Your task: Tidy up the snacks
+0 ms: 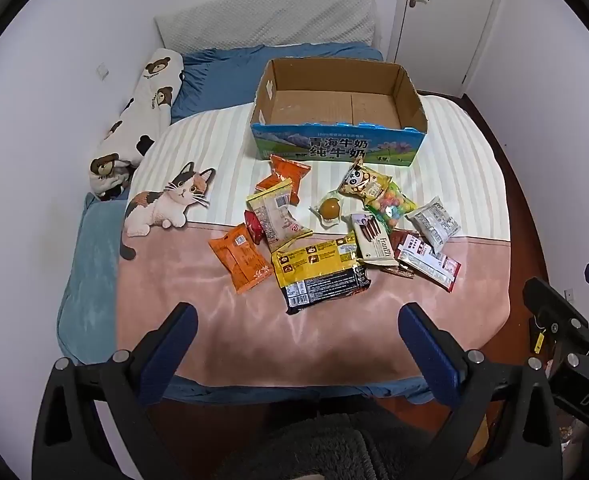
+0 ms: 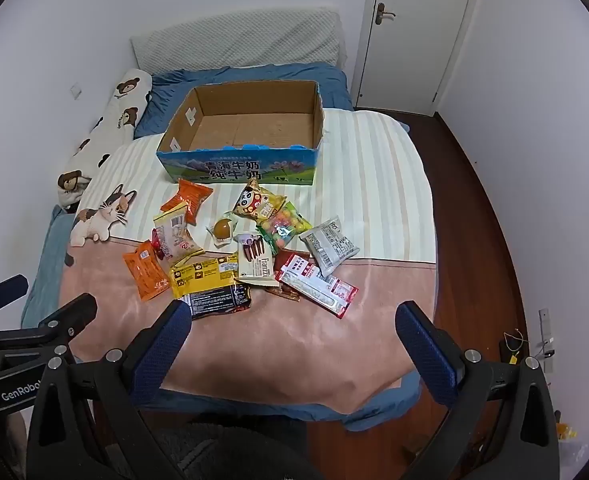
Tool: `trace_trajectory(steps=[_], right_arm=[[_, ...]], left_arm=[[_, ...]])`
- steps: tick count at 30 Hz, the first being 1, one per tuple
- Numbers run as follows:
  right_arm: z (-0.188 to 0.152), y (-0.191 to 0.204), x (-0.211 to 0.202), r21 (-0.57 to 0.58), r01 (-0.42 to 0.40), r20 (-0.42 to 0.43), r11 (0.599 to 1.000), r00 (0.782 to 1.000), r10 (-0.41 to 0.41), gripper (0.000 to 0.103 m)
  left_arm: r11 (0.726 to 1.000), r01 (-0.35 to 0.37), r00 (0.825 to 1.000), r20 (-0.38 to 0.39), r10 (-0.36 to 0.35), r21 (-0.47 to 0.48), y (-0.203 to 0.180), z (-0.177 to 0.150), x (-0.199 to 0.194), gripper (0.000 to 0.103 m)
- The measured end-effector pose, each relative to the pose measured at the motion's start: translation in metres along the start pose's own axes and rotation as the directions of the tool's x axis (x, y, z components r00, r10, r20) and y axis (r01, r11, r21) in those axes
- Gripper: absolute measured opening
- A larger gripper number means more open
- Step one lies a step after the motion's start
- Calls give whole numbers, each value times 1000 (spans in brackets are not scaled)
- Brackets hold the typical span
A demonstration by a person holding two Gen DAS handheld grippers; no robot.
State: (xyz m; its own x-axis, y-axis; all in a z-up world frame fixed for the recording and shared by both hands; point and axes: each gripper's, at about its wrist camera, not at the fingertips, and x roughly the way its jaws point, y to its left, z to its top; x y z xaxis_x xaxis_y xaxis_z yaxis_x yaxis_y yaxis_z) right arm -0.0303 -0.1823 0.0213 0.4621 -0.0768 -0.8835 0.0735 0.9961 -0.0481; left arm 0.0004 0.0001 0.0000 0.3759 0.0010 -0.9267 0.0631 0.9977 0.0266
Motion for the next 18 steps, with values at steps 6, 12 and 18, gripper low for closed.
trace_trajectory(steps=[6, 12, 18], right_arm=[[0, 0, -4, 1, 4, 2, 1000, 1000, -4, 103], [1, -5, -11, 13, 5, 12, 1000, 1000, -5, 103], [-4, -4, -15, 29, 2, 22, 1000, 1000, -2, 103]], left_arm=[[1000, 8, 1000, 13, -8, -7, 4, 5, -4, 103], [1000, 4, 999, 41, -3, -10, 6, -2, -13, 103], [1000, 3, 999, 44, -3, -7, 5, -1, -15, 103]])
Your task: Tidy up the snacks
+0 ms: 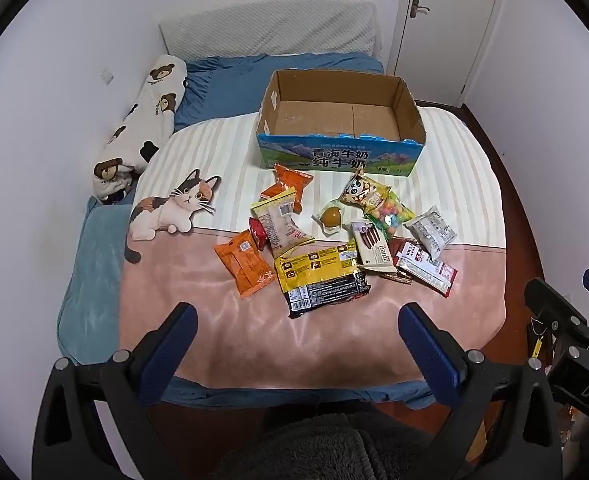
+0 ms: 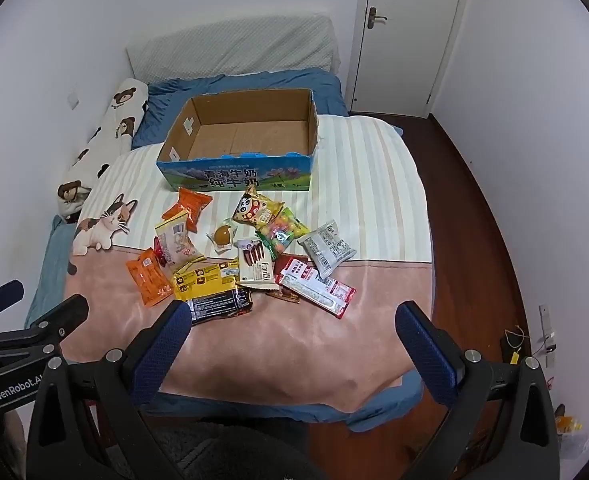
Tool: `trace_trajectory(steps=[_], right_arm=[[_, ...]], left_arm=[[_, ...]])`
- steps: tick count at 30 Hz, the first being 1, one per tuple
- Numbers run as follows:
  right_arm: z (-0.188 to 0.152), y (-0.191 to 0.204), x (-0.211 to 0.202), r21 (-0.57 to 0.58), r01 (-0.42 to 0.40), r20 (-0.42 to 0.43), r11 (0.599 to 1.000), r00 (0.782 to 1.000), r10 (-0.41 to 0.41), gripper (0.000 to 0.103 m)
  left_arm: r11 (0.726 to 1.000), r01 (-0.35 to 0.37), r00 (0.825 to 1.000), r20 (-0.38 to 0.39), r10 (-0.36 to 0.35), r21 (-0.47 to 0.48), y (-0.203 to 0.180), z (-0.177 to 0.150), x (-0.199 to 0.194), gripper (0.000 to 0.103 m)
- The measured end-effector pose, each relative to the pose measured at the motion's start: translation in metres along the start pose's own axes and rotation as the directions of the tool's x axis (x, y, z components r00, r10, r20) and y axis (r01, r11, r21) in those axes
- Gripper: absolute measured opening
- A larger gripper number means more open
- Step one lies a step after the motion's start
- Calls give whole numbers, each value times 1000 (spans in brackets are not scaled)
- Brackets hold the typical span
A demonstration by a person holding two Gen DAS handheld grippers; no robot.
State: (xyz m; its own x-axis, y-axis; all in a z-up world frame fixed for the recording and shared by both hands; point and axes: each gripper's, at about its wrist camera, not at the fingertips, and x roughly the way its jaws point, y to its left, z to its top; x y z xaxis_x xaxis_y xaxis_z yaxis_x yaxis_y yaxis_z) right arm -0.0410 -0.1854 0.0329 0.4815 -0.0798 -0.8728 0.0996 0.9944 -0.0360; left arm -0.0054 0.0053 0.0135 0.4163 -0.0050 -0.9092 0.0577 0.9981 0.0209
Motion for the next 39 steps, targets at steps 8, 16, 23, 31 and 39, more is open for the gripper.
trace_trajectory(steps=[8, 16, 23, 31, 39], right_arm=[[-5, -1, -4, 8, -1, 2, 1000, 1000, 1, 103], [-12, -4, -7, 24, 3, 12, 1000, 1000, -3, 103], [-13, -5, -12, 35, 4, 28, 999, 1000, -5, 103], [-14, -6, -15, 46, 5, 36, 999, 999, -7, 103], [-13, -7, -16, 43, 5, 41, 999, 999, -7, 103]], left_arm=[[1000, 2, 1000, 5, -2, -1, 1, 0, -6, 103], [1000, 4, 1000, 11, -4, 1, 1, -2, -9, 103], [1000, 5, 1000, 18, -6, 9, 0, -4, -12, 103], [1000, 11, 1000, 29, -11, 16, -1, -4, -16, 103], [1000, 13, 999, 31, -13, 15, -1, -6, -16, 103]])
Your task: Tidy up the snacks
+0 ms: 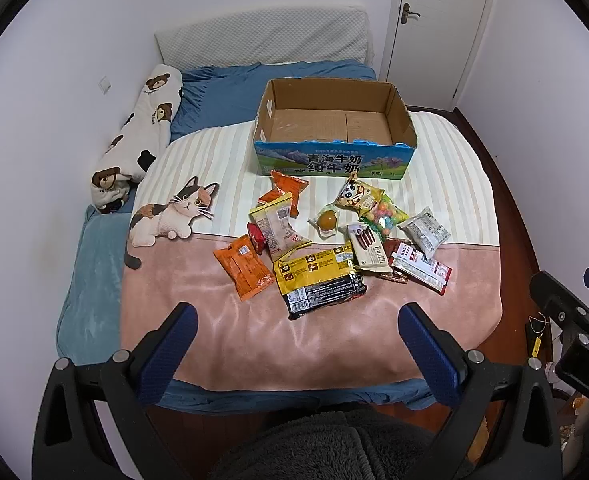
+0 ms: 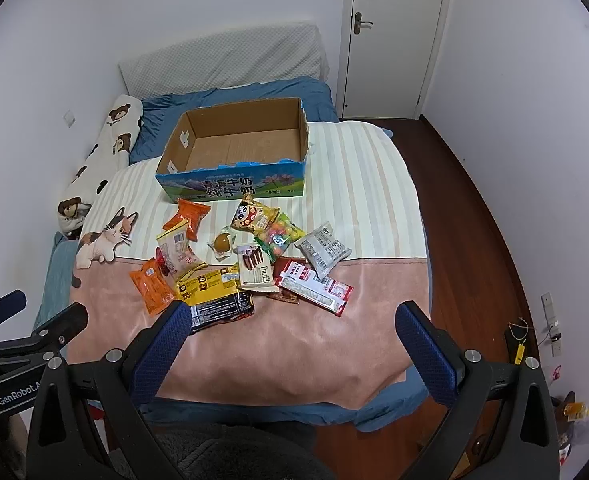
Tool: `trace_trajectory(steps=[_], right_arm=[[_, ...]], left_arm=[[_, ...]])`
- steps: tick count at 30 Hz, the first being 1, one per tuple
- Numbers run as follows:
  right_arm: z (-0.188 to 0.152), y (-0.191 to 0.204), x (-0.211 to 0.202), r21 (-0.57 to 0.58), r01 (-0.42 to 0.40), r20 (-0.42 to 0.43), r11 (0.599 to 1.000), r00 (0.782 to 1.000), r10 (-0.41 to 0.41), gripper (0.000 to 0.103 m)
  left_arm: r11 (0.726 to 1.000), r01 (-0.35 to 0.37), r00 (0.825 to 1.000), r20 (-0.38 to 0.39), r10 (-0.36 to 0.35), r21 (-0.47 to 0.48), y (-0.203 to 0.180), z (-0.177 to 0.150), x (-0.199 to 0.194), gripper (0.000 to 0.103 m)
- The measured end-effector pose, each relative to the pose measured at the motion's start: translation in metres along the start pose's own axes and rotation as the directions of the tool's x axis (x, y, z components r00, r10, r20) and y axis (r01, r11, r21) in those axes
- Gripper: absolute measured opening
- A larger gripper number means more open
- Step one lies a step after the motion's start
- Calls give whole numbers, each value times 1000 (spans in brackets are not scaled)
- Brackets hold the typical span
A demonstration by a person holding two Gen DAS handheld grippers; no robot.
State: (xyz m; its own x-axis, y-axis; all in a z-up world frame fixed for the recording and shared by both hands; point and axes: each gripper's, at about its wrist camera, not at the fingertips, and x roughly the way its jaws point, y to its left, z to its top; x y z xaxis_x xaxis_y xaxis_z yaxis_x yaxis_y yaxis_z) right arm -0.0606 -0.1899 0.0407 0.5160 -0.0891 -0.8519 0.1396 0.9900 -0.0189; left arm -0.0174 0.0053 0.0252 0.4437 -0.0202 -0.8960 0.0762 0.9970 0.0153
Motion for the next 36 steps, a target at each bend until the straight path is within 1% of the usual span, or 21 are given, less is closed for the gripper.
trace_trajectory(steps=[29, 36], right_arm=[[5, 0, -3, 3, -3, 9, 1000, 1000, 3, 103], [5, 2, -3, 4, -4, 8, 1000, 1000, 4, 103]], left_arm=[[1000, 4, 1000, 6, -4, 3, -2, 3, 0, 103], [1000, 17, 1000, -1, -17, 6, -8, 14, 5, 103]])
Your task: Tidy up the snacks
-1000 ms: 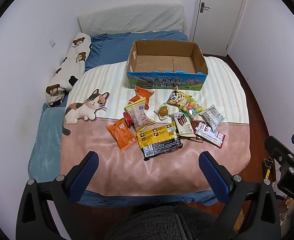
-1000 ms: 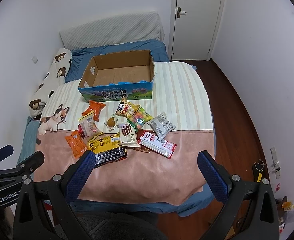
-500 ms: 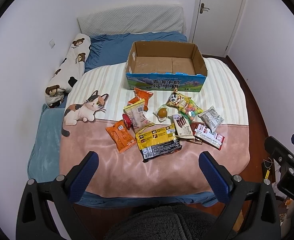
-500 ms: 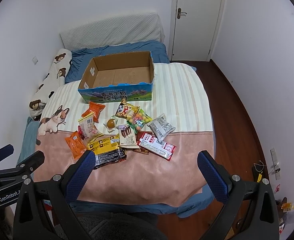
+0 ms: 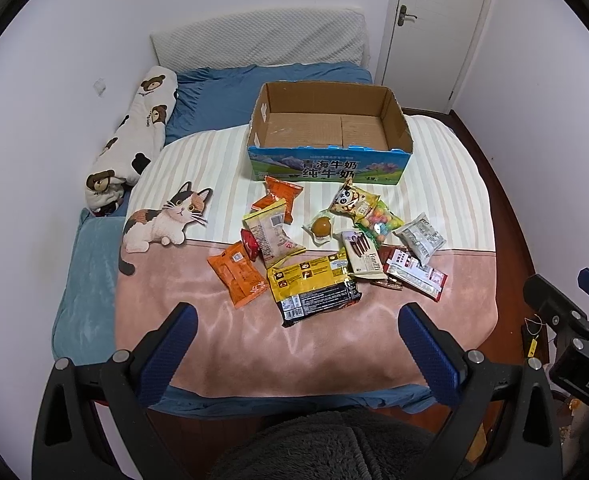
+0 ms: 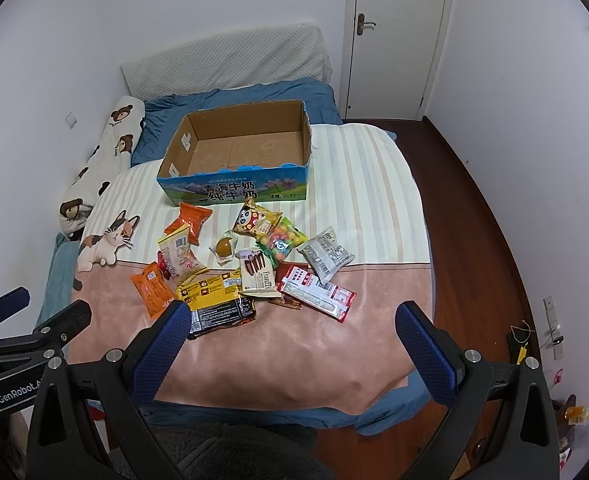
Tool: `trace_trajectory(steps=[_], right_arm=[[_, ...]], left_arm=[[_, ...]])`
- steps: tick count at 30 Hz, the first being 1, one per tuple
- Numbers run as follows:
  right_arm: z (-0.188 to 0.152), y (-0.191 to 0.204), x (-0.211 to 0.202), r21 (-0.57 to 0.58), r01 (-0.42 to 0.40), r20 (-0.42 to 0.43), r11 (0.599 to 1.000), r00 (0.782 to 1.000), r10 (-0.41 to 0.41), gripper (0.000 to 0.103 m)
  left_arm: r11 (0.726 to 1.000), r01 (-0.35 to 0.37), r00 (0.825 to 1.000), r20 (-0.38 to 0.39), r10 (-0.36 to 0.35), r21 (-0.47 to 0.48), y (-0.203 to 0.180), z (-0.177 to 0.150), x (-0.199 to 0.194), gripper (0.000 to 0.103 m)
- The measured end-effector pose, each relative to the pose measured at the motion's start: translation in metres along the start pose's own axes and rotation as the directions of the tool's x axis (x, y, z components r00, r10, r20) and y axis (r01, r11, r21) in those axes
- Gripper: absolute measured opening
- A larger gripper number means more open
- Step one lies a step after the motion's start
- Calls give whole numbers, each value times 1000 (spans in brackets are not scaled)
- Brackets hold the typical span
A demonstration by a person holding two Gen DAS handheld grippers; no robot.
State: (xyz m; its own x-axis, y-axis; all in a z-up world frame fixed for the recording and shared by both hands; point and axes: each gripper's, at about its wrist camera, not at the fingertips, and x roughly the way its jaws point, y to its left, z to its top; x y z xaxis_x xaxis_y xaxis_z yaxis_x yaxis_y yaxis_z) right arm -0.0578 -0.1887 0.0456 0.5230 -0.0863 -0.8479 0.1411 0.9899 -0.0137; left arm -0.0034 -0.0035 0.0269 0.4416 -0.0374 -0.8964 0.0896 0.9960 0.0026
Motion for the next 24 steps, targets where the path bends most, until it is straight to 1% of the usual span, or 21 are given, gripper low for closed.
trace_trajectory(steps=[6, 10, 12, 15, 17, 19, 21, 22, 24], right_arm=[[1, -1, 10, 15, 2, -16, 1000, 1000, -2, 103], [1, -5, 44, 42, 17, -62, 999, 998, -14, 103], [2, -9, 69, 59, 12, -104, 998, 995, -6, 103], [0, -16, 110, 73, 19, -163, 997, 987, -7, 103], [-3, -20, 139, 79, 25, -202, 997, 979, -9, 103], [-7, -24, 170, 83, 31, -244, 996, 970, -10, 103], [-11, -27, 203, 93, 30, -290, 995, 957, -1, 103], [-13, -29, 216, 95, 29, -307, 995, 952, 2, 103], [-20, -30, 245, 101, 23, -344, 995, 939, 13, 103]], left_arm=[[1000, 20, 1000, -5, -20, -12, 9, 2, 14, 103], [1000, 16, 1000, -14, -16, -20, 15, 8, 44, 103], [1000, -9, 1000, -15, 9, 9, 17, 10, 63, 103], [993, -53, 998, -34, 56, 103, 14, 13, 103, 103], [979, -59, 996, -54, 71, 196, 7, 14, 134, 103], [953, -45, 991, -106, 81, 300, -1, 12, 170, 103], [918, -9, 981, -176, 85, 397, -11, 6, 209, 103], [891, 2, 972, -212, 106, 454, -18, 2, 233, 103], [847, 33, 959, -256, 122, 530, -29, -6, 265, 103]])
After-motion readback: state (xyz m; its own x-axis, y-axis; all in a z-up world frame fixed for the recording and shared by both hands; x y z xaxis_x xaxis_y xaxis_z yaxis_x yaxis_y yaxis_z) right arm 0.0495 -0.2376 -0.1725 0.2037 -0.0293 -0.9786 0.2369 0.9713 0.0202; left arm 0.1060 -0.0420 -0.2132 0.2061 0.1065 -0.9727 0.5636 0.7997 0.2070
